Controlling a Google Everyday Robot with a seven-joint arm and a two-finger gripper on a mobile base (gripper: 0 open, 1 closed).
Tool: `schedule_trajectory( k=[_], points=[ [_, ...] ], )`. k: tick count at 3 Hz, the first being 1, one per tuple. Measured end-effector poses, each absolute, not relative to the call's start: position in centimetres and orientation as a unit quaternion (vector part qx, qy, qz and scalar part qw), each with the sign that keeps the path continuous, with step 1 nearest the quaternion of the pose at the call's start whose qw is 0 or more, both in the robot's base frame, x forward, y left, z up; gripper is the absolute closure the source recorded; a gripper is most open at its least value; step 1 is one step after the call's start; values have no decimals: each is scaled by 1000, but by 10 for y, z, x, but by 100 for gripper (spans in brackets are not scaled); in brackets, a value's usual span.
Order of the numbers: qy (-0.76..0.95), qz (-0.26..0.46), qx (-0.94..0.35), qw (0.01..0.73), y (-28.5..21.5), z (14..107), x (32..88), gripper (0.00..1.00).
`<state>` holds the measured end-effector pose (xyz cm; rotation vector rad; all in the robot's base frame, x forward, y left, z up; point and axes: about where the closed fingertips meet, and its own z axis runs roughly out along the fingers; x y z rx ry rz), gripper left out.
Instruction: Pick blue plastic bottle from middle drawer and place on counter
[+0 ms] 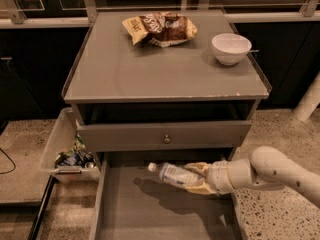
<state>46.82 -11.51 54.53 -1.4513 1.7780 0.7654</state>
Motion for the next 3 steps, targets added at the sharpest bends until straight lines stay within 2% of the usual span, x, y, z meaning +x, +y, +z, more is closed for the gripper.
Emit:
schedule_trajectory(
  k=[2, 3],
  points=[
    [630, 264, -611, 399, -119, 667, 443, 100],
    [610, 246, -630, 413, -128, 737, 447, 100]
  ],
)
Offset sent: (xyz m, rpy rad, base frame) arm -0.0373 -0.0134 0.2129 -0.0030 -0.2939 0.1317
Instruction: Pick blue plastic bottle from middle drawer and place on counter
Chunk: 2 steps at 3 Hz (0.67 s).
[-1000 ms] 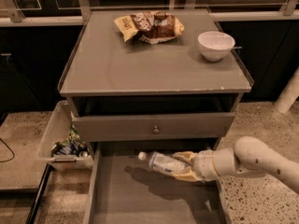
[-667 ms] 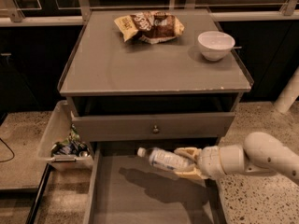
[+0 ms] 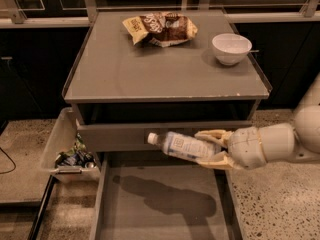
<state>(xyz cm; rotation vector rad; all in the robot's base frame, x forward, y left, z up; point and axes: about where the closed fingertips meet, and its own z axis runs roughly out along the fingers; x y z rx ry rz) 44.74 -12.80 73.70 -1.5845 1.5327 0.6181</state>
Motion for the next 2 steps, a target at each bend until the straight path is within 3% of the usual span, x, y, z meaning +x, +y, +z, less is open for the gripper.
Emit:
schedule_trajectory(
  k=[1, 2],
  points=[
    [596, 220, -636, 439, -140, 815, 471, 100],
    [596, 220, -636, 439, -140, 815, 471, 100]
  ],
)
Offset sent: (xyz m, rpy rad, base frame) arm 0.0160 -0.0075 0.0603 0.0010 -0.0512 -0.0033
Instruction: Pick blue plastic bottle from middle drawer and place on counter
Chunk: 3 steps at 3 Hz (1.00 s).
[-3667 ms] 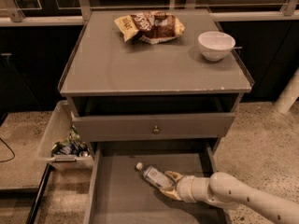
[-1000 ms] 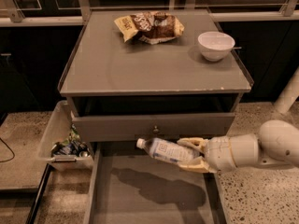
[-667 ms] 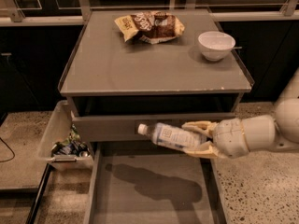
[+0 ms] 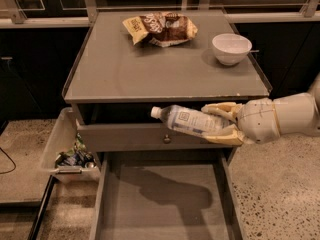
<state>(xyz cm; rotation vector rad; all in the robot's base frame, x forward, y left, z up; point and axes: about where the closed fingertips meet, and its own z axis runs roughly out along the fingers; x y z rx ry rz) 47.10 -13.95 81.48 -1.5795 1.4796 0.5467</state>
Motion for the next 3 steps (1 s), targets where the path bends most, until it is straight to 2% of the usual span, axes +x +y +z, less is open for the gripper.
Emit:
schedule_trajectory(
  k=[1, 3],
  points=[
    [584, 210, -646, 446, -133, 826, 470, 100],
    [544, 167, -683, 458, -96, 885, 527, 100]
  ],
)
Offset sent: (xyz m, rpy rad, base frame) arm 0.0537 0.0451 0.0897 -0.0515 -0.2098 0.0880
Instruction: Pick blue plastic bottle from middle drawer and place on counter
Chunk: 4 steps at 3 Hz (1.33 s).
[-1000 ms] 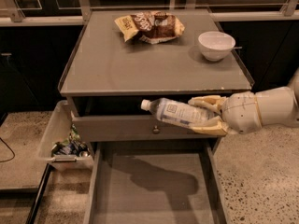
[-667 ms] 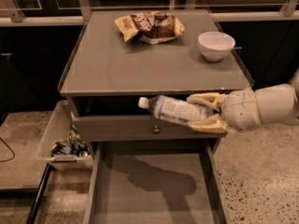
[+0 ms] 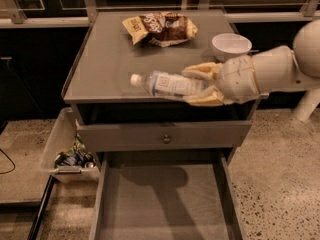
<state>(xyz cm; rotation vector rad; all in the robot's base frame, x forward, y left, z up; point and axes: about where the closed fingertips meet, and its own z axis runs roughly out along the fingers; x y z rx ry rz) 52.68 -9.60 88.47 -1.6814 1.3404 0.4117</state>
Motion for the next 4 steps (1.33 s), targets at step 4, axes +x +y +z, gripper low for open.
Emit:
schedule_trajectory(
  k=[4],
  points=[
    [581, 195, -645, 457, -54, 879, 665, 100]
  ],
)
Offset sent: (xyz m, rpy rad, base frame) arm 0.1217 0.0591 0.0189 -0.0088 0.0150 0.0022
